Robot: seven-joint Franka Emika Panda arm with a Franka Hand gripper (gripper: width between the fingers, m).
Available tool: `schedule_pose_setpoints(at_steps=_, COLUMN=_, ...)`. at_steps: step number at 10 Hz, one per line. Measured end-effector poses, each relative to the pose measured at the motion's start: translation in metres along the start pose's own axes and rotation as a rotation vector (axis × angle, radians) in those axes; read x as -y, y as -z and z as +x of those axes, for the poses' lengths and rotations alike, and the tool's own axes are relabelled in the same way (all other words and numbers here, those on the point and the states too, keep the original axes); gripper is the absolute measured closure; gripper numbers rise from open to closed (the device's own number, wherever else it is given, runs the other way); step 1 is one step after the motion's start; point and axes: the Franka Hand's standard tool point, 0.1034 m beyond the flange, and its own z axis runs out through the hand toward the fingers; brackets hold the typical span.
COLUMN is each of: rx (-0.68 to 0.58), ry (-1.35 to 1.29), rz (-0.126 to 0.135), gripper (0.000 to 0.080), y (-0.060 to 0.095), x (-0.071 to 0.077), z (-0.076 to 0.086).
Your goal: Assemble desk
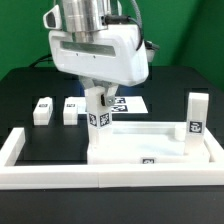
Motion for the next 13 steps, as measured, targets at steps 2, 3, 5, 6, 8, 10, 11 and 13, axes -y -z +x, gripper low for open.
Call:
schedule_pose_setpoints(at_steps=2, rx=0.017, ry=-0.325, rz=0.027, gripper=0.0509, y=-0.001, x=0.009, z=-0.001)
schedule_pose_setpoints(at_steps=3, rx=0.018, ry=-0.45, rz=0.069, gripper=0.0509, y=-0.002, x=0.012, z=0.003)
schedule_pose_setpoints(at_steps=5, rx=0.029, ry=-0.624, rz=0.114, gripper=0.0509, y=-0.002, x=0.016, z=0.006)
schedule_pose_setpoints(at_steps=6, rx=0.028, ry=-0.609, rz=0.113, gripper=0.0509, y=-0.002, x=0.015, z=0.007)
schedule_pose_setpoints(at_steps=8, rx=0.02, ry=-0.495, rz=0.1, gripper=0.0217, y=-0.003, x=0.014, z=0.005)
schedule_pose_setpoints(at_steps=10, rx=-0.011, ry=-0.121, rz=0.046, gripper=0.0164, y=-0.004, x=0.014, z=-0.001)
schedule_pose_setpoints(at_steps=11, rx=-0.011, ry=-0.012, rz=0.043, gripper=0.0164, y=-0.006, x=0.015, z=-0.005)
schedule_pose_setpoints(at_steps=13, rx=-0.015, ry=0.134, rz=0.041, gripper=0.0153, y=-0.006, x=0.014, z=-0.003)
